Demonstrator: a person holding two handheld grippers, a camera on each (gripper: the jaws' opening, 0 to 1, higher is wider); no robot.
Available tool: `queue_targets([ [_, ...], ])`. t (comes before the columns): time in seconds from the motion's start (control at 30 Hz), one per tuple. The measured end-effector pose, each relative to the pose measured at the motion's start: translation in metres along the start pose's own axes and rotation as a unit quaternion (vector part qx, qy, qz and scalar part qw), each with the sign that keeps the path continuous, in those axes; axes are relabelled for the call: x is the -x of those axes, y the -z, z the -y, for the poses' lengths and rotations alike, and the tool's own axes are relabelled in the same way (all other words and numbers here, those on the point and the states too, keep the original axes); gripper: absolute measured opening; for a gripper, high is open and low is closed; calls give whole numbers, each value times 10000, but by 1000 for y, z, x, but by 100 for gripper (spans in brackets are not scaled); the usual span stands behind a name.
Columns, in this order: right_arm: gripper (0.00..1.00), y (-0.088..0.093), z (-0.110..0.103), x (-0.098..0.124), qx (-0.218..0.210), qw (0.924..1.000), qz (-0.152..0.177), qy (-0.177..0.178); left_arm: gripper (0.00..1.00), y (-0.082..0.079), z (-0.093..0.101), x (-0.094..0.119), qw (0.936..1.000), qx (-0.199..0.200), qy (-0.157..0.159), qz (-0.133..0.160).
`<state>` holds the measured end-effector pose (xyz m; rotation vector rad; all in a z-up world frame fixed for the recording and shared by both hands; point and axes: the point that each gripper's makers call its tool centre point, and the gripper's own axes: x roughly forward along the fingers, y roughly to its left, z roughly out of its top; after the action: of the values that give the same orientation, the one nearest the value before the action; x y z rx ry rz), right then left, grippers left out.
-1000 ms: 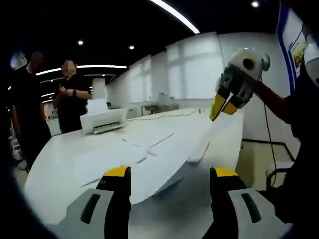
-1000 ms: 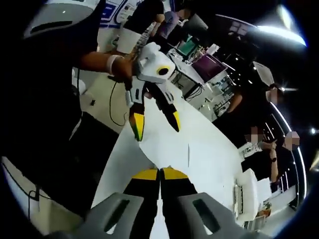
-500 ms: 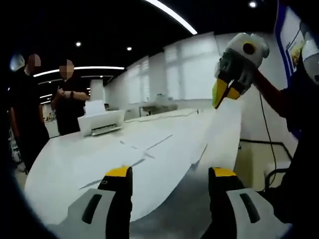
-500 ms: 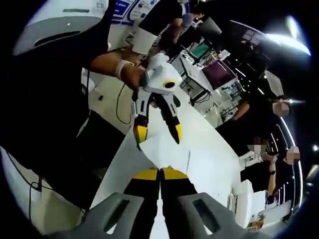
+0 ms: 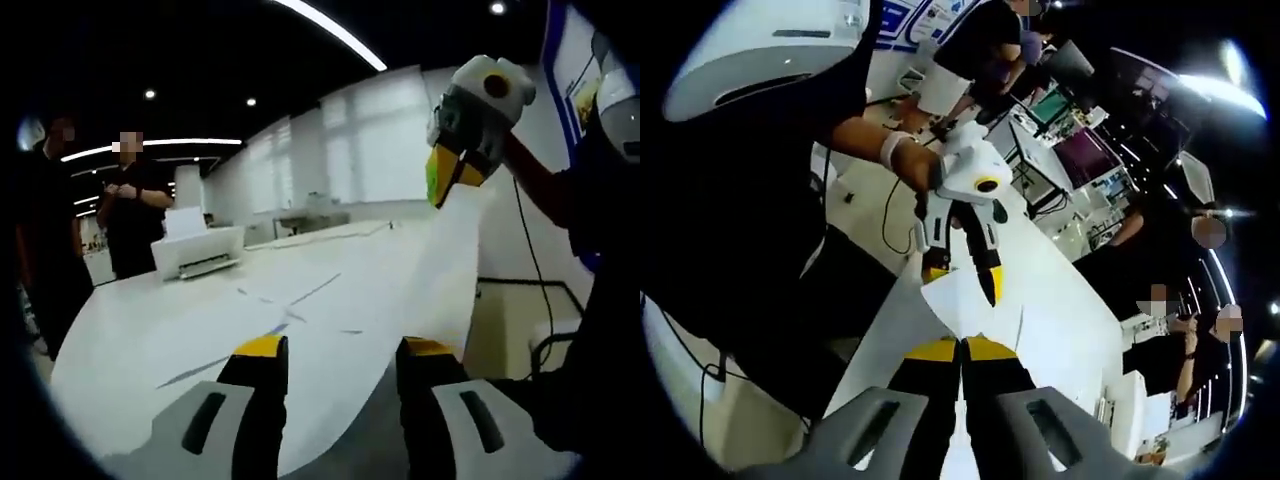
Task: Organize the stack of printing papers by aligning and flattening the scattered papers on the table
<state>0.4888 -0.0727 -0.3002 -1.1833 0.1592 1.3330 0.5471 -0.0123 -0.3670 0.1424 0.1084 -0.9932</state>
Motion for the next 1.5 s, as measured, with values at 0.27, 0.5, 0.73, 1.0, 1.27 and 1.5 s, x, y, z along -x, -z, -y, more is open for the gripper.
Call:
queue_targets([
  [0.27,0,-5,0,0,83,10000,10,-11,37,3,3,1,9998,-180,64,-100],
  [0.5,0,-6,1,0,128,9999,15,-6,32,2,4,2,9997,-199,84,-75],
  [0.73,0,-9,2,1,149,9999,24,14,24,0,6,1,9990,-427,113,-2],
  [1.0,0,-11,2,1,183,9998,25,11,17,2,9,0,9979,-626,172,-78],
  [1.27,0,-14,3,1,217,9998,21,27,11,2,14,-1,9967,-758,281,-72],
  [1.5,0,-15,2,1,210,9998,37,18,7,0,16,-1,9960,-797,406,3],
])
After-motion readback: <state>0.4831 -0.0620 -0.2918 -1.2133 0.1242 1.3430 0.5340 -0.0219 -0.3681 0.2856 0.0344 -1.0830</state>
